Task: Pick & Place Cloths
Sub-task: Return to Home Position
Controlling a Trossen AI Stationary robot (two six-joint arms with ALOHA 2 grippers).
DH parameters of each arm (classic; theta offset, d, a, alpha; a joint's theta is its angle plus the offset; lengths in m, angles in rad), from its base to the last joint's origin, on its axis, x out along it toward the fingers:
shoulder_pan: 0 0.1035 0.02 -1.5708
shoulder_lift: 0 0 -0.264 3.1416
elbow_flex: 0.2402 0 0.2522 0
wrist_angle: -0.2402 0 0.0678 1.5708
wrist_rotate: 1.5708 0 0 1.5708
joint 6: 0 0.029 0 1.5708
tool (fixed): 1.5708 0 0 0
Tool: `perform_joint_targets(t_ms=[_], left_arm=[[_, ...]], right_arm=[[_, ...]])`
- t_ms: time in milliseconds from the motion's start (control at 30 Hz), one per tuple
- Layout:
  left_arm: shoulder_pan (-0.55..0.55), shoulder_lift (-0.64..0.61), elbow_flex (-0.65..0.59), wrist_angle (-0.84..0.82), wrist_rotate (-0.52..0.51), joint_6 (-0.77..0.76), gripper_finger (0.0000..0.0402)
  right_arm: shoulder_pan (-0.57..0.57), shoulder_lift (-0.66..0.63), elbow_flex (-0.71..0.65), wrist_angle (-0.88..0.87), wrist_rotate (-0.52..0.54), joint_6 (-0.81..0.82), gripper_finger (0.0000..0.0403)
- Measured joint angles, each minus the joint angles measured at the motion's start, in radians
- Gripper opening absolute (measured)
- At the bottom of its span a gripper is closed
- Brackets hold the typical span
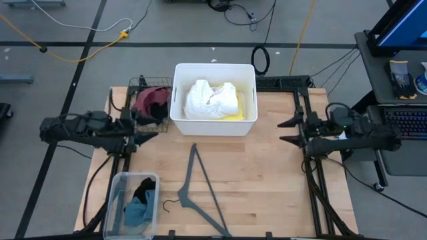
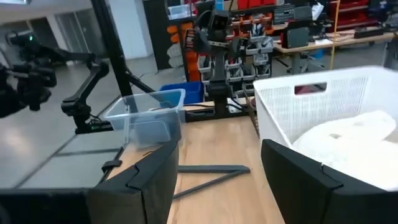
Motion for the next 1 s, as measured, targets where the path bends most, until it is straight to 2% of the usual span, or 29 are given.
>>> perform_joint_targets(t_ms=[200, 367, 633, 833, 1000], left_arm=[[-0.002, -0.071, -0.162, 0.093, 0.003, -0.048, 0.0318], [-0.007, -0.107, -0.256, 0.131, 0.004, -0.064, 0.0311], [-0.006, -0.254, -0.263, -0.01, -0.017, -0.033, 0.0311], [-0.006, -0.366, -0.263, -0.206, -0.129, -0.106, 0.0315], [-0.006, -0.36, -0.264, -0.22, -0.222, -0.184, 0.0321]], right_arm=[[0.0, -0.065, -0.171, 0.11, 0.0, 0.065, 0.0224], [0.0, -0.132, -0.243, 0.114, -0.028, 0.069, 0.0224], [0.0, -0.296, -0.251, 0.064, -0.049, 0.021, 0.0224], [0.0, -0.372, -0.286, 0.07, -0.049, 0.022, 0.0224], [0.0, -0.385, -0.375, 0.124, -0.049, 0.094, 0.0224]])
